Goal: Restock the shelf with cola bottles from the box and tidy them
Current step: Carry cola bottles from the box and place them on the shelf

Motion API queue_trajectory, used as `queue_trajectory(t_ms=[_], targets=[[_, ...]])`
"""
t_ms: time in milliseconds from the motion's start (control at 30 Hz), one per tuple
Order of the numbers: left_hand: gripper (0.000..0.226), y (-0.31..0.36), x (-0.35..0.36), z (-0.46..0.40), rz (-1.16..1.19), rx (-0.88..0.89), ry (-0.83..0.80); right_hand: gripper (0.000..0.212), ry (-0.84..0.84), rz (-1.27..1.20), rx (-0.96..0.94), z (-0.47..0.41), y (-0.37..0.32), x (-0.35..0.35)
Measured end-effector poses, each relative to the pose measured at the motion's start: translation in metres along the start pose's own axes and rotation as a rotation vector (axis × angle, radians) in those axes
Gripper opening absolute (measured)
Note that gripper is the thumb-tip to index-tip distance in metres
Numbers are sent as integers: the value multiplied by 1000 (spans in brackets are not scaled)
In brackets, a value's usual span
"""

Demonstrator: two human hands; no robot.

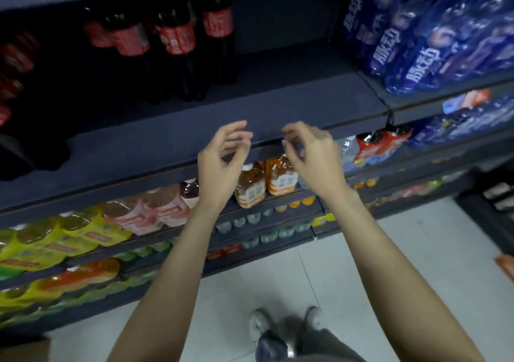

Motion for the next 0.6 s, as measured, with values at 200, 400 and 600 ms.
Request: queue_trajectory(t_ms=[200, 400, 600], targets=[[16, -7, 56, 96, 9, 5, -156, 23, 109, -25, 124, 118, 53, -83], [19, -36, 180, 215, -400, -241, -609, 29, -45, 152, 419, 266, 149, -196], [25, -29, 324, 362, -584, -336, -983, 41, -216, 242, 949, 406, 239, -338]])
Point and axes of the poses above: each hand's wrist, its own z-axis away from the middle knuckle, its own x-axis out of the palm, y = z × x, the point moved 1 cm from there along -z, towards the middle knuckle, and after that the axes turned 12 degrees about y, right-handed, at the moved point
